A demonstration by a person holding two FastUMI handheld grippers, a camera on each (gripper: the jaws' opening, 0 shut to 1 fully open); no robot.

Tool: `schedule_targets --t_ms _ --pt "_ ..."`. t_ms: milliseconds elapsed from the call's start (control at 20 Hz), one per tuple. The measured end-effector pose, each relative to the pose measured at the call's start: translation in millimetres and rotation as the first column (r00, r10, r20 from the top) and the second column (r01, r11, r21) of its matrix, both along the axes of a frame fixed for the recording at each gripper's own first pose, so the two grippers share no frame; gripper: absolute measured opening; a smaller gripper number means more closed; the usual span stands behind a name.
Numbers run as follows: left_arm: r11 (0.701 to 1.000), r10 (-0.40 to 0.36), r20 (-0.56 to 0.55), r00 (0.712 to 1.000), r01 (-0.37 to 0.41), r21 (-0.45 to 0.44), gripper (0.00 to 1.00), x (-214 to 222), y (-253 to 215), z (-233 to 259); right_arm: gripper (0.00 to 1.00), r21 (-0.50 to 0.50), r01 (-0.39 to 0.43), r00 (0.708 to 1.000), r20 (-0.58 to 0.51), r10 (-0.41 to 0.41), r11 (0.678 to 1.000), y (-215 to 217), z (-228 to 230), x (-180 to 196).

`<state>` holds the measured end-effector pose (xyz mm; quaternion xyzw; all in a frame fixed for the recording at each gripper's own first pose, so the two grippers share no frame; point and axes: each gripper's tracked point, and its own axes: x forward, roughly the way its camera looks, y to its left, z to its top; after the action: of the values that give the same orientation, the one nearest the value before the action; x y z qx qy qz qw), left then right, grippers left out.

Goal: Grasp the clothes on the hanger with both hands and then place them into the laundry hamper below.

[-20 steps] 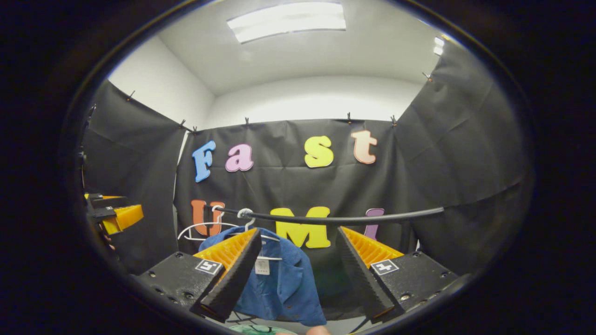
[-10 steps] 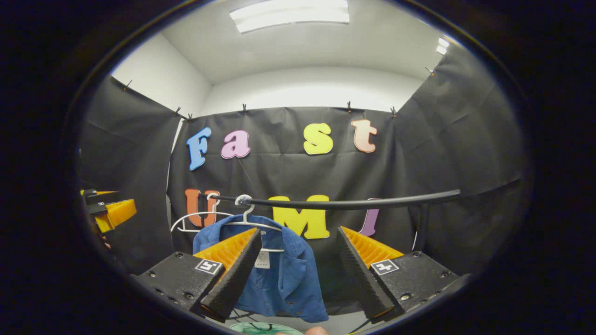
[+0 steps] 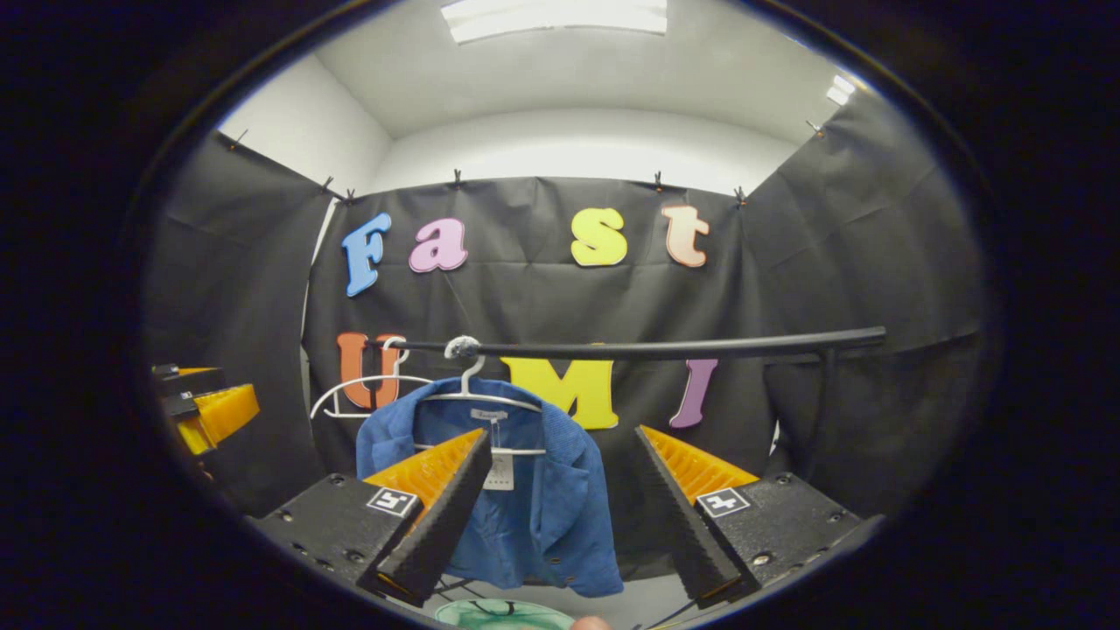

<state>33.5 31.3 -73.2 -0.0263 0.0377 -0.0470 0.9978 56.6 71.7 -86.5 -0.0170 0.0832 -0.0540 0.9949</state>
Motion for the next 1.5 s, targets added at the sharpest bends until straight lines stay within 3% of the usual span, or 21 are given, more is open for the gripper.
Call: schedule_targets --t_ms 500,1000,1050,1100,1500 --pt "0.997 -0.079 -0.065 0.995 0.078 -0.018 0.98 16 -5 -53 1.0 -0.062 0.078 0.988 -0.128 -0.086 0.995 23 -62 16" --pt "0.991 -0.105 -0.11 0.988 0.095 -0.095 0.99 51 -50 -106 0.99 0.011 0.052 0.973 -0.226 -0.048 0.999 -5 -133 75" --pt "0.989 -0.118 -0.114 0.986 0.106 -0.105 0.96 56 -58 -116 0.99 0.014 0.049 0.971 -0.233 -0.045 0.999 -10 -139 83" --pt "0.989 -0.116 -0.119 0.986 0.104 -0.105 1.0 62 -62 -125 1.0 0.012 0.054 0.968 -0.245 -0.049 0.998 -16 -147 91" --pt "0.996 -0.032 -0.231 0.972 0.011 -0.093 1.0 110 -85 -181 0.99 0.036 0.053 0.951 -0.305 -0.039 0.998 -46 -195 146"
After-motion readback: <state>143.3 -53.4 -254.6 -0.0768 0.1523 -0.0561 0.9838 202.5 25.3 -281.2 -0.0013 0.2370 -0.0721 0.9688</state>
